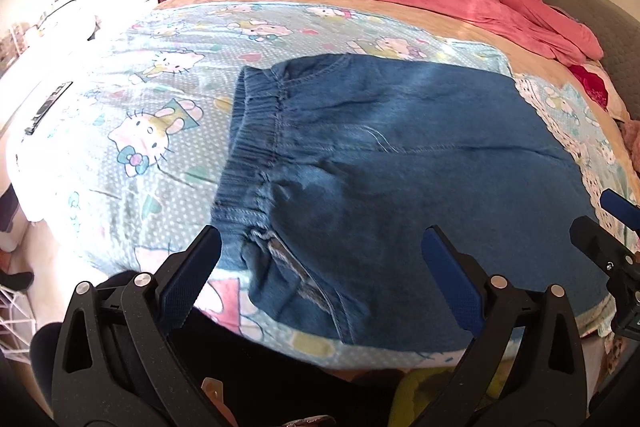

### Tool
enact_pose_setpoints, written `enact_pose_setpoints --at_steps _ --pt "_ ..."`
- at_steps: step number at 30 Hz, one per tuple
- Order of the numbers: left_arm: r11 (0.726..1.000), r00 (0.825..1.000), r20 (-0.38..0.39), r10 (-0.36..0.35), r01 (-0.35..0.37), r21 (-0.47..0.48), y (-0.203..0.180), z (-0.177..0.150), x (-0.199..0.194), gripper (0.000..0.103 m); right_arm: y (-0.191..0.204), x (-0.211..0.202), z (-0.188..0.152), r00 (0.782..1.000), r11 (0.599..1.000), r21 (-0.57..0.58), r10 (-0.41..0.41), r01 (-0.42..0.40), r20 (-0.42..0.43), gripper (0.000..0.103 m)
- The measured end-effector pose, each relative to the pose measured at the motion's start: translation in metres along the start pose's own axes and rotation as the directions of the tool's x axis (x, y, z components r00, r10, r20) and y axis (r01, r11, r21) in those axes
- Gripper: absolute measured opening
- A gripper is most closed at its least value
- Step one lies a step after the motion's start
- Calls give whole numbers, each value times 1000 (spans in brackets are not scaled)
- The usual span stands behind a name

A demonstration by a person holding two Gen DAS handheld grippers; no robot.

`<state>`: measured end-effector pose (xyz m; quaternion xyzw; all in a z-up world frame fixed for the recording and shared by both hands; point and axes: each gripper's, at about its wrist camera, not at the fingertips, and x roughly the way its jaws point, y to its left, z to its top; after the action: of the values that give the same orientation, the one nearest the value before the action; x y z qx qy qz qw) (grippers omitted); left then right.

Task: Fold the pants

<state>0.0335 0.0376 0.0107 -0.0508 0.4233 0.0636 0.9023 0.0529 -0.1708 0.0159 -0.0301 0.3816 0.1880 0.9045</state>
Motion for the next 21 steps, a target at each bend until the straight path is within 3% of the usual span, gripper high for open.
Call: enact_pose_setpoints --at_steps 21 --pt "994 998 -42 56 -59 -91 66 70 67 94 19 93 80 998 993 -120 9 -16 -61 99"
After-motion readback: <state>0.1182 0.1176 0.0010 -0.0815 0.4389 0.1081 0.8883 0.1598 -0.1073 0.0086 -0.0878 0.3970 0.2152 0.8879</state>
